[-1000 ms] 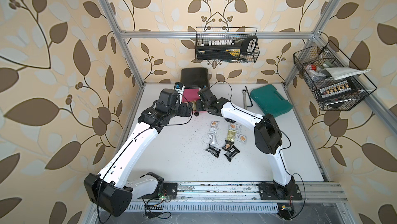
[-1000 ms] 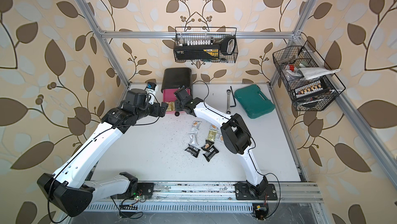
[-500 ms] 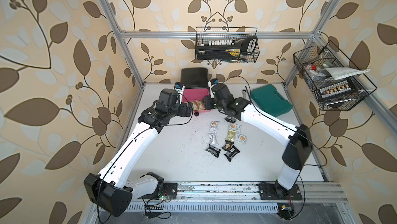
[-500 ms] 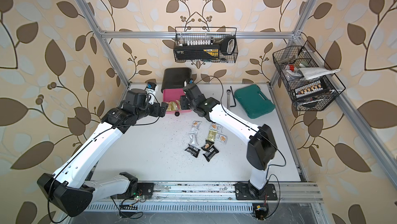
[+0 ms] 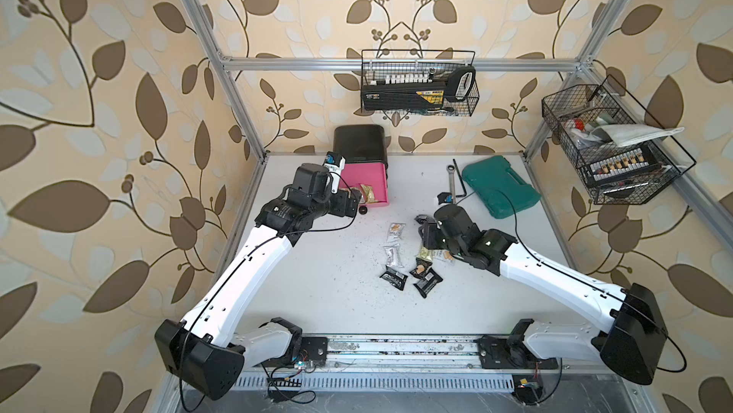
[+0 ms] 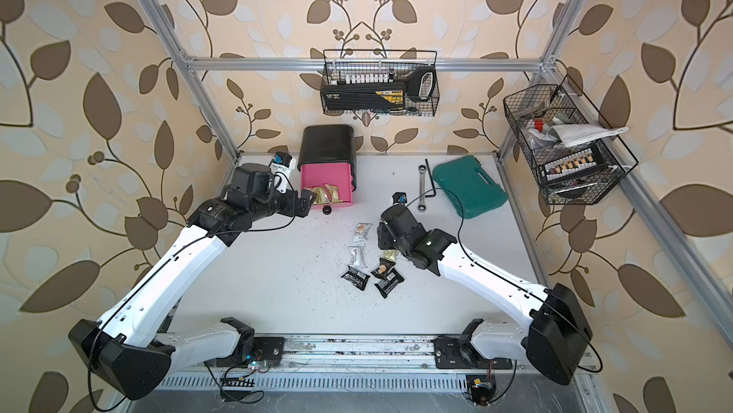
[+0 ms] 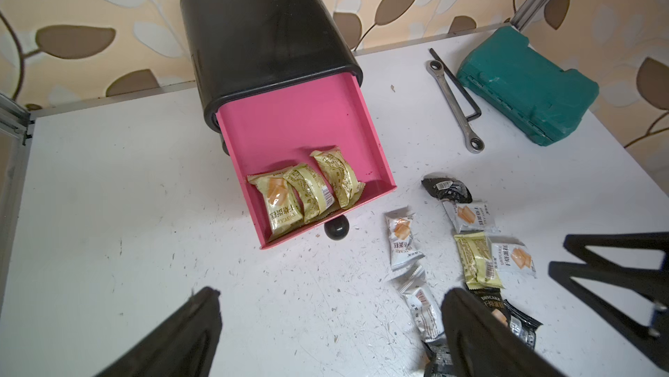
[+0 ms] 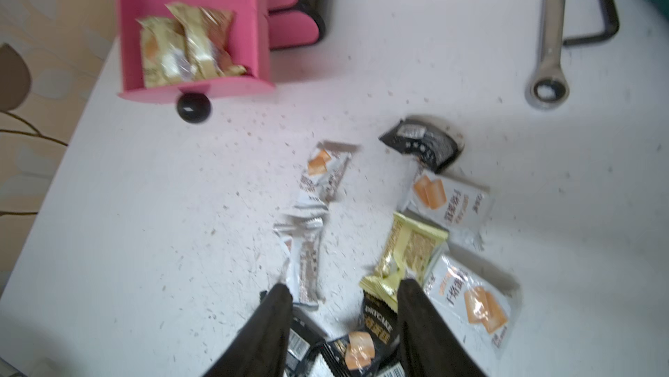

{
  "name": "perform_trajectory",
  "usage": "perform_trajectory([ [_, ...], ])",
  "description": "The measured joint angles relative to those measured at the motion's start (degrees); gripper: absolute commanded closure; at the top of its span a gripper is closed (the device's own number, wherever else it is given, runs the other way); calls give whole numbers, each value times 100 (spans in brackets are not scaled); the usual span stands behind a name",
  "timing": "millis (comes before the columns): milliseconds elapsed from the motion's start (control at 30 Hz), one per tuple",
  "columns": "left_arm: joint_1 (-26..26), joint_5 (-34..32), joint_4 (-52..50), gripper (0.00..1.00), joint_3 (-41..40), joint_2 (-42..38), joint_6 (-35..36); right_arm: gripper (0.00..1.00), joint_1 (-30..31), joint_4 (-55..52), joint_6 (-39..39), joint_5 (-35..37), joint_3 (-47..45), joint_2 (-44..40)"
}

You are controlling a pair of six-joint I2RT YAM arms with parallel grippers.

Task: Place the cookies into the drawer by color
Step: Pick up the cookie at the center of the board.

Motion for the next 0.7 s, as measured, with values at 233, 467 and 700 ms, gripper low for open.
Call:
perform_trajectory([
  [233,0,127,2,2,0,0,-55,51,-138,0,662,-339,-337,857],
  [467,0,138,4,2,0,0,-70,49,-138,197,1029,-179,-308,1759],
  [700,0,168,4,2,0,0,-70,46,-138,461,1113,-24,-116,2225],
])
